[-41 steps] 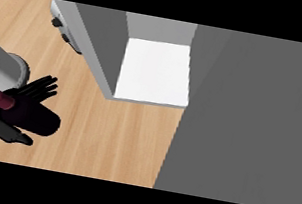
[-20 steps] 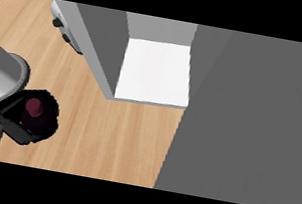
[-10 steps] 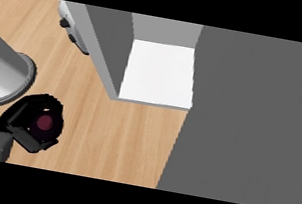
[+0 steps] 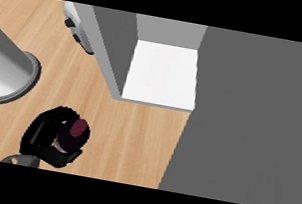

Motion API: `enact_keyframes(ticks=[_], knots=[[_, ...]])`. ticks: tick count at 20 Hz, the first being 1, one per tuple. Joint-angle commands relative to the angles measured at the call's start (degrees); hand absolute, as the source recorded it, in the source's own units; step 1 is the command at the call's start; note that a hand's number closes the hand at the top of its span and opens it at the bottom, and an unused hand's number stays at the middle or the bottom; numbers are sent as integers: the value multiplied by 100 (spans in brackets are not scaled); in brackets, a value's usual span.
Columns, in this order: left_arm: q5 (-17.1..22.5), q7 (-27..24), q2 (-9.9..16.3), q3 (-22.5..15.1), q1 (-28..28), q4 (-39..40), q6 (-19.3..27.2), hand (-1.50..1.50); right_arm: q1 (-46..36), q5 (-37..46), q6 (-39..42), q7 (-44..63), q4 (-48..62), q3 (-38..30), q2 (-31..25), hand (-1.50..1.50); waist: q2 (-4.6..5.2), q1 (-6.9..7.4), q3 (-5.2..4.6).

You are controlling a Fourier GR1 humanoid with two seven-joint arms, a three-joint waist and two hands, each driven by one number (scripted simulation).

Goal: Pick up the wine, place it into the cabinet and close the cabinet

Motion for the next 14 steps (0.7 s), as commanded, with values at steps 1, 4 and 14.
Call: enact_keyframes(ticks=[1, 4, 14], knots=[[-29, 194, -527, -342, 500, -796, 248, 150, 341, 116, 44, 503, -1273, -248, -323, -150, 25, 2, -17], [61, 647, -673, -448, 566, -1342, 394, 150, 670, 252, -20, 300, -1425, 136, -355, -150, 19, -46, -16], [175, 1648, -783, -1647, 1385, -3249, 1103, 150, 616, 585, -178, 314, -1390, 369, -421, -150, 24, -21, -28]])
